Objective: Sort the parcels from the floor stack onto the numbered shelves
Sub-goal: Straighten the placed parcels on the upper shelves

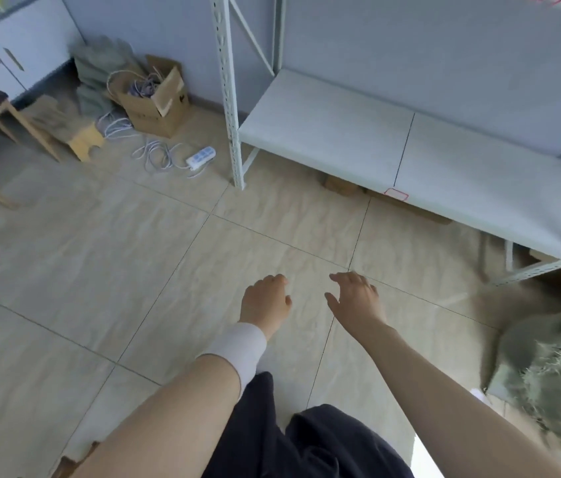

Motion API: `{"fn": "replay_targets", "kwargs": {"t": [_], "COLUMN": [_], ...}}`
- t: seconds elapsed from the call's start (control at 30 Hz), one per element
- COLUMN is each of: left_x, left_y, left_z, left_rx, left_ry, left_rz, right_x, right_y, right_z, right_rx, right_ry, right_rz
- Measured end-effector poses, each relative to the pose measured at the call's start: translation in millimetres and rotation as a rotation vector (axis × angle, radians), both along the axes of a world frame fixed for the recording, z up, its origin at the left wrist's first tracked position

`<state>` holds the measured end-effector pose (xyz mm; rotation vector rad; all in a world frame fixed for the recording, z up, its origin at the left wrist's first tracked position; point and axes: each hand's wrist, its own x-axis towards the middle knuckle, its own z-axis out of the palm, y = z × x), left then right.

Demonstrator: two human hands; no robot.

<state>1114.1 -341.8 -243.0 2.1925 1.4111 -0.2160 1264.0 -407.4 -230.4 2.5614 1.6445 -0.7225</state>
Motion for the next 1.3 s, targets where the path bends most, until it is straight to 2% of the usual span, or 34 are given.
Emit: {"fn": "replay_targets", "kwargs": {"t": [0.23,0.7,1.13,1.3], "left_x": [55.8,178.3,213.4,225.8], "left_y": [114.6,291.8,433.9,463.4], "left_z": [38.6,174.7,347.1,389.5], "left_rx": [0.142,0.462,0.794,0.851], "left_ry": [-0.066,-0.211,-0.416,-0.473], "left_rz": [-0.144,-0.234,-0.383,-0.404], "right_x": [36.7,160.4,181.5,186.4], "right_y": [87.7,241.8,386.2,418.2], "right_z": [38.7,154.4,322.0,371.4], "right_rx": [0.13,0.392,0.726,0.794], "right_ry": [-0.045,-0.183,-0.406,-0.503], "right_rz": [-0.146,-0.169,-0.217,-0.201]}}
